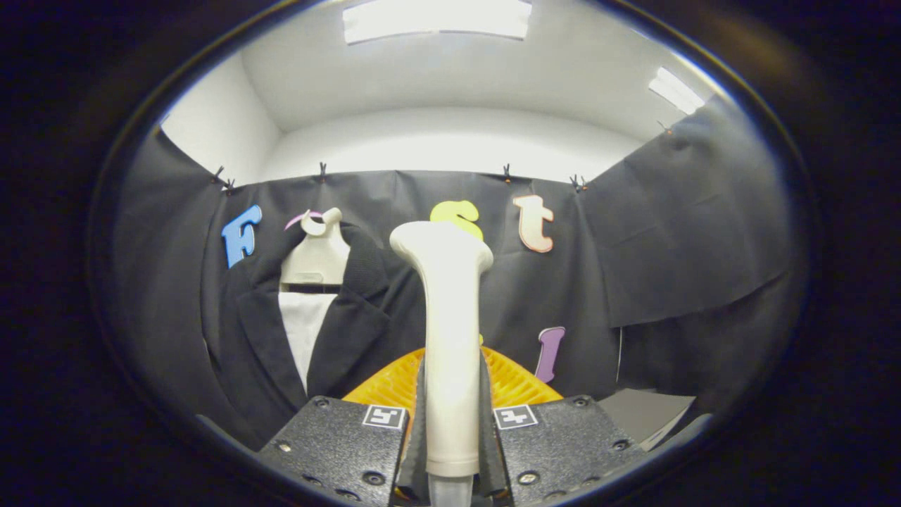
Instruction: Iron the clothes twice with a garment steamer, once on the left side and once on the right side.
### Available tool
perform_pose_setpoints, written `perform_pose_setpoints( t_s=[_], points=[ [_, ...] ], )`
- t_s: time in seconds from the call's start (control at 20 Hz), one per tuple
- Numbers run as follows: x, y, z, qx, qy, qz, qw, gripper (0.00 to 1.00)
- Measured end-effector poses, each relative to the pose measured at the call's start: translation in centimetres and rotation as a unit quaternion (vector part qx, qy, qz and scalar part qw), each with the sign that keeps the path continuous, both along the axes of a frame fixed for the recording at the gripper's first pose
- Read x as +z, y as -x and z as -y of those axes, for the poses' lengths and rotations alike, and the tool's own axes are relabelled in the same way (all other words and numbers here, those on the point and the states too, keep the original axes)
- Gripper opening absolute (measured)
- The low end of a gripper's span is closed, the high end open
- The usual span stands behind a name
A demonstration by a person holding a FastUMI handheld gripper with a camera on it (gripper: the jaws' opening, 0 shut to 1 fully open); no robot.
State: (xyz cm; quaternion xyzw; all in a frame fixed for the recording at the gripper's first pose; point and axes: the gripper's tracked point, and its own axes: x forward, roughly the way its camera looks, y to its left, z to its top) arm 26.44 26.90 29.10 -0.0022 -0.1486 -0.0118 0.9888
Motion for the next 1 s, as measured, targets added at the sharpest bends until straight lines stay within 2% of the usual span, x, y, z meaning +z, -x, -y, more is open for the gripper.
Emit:
perform_pose_setpoints(
  t_s=[0.15, 0.45, 1.0],
  points=[
    [0.3, -1.4, -1.5, -0.006, 0.007, 0.013, 1.0, 0.33],
    [-2.1, -0.9, -2.8, 0.009, 0.018, 0.014, 1.0, 0.32],
    [-13.1, 1.6, -1.1, 0.019, 0.058, -0.07, 0.996, 0.33]
  ],
)
